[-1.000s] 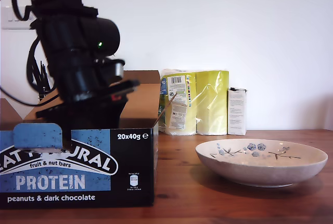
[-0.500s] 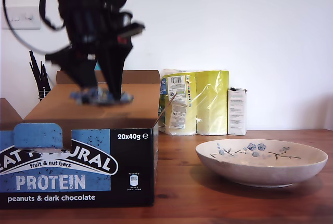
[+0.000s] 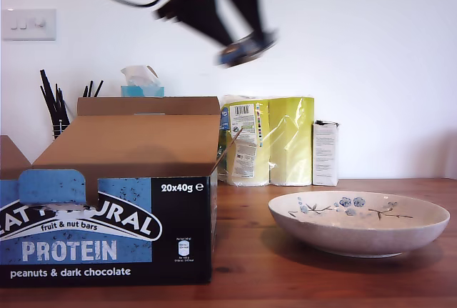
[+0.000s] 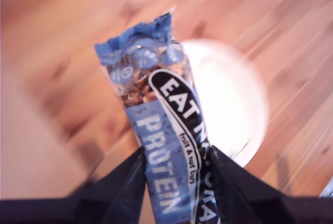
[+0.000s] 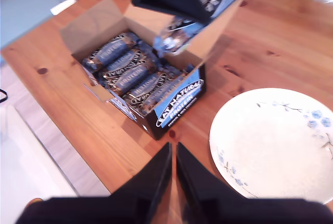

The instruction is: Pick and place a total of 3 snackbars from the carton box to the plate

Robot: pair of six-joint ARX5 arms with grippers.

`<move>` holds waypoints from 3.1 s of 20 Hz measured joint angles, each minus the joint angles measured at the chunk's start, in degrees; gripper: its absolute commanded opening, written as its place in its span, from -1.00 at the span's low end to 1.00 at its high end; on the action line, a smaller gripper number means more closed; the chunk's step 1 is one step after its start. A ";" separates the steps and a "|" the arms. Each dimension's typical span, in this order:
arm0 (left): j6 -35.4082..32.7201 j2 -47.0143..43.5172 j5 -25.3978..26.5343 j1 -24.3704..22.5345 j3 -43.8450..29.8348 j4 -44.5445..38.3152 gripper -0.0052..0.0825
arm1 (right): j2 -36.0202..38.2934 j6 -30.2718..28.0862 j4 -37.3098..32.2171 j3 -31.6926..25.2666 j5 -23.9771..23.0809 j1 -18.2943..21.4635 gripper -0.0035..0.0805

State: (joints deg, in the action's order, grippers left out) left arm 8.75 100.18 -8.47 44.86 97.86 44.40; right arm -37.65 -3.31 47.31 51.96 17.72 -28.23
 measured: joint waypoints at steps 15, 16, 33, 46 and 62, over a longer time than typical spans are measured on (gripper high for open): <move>0.11 21.88 3.43 10.73 0.04 -25.18 -0.53 | 10.43 0.66 6.58 0.00 -6.75 0.00 -0.95; 0.11 22.25 3.56 11.13 0.04 -25.31 -0.53 | 10.43 0.66 6.58 0.00 -6.75 0.00 -0.95; 0.04 26.71 5.68 12.37 0.07 -20.96 -0.53 | 10.43 0.66 6.51 0.00 -6.75 0.00 -0.95; 3.10 26.71 -6.23 12.55 0.07 -13.46 -0.50 | 10.43 0.66 6.51 0.00 -6.75 0.00 -0.95; 0.22 26.71 2.10 14.43 0.07 -11.80 0.00 | 10.43 0.66 6.40 0.00 -6.75 0.00 -0.95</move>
State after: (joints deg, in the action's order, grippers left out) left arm 8.97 126.89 -6.37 59.29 97.93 32.60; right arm -27.22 -2.66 53.71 51.96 10.96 -28.23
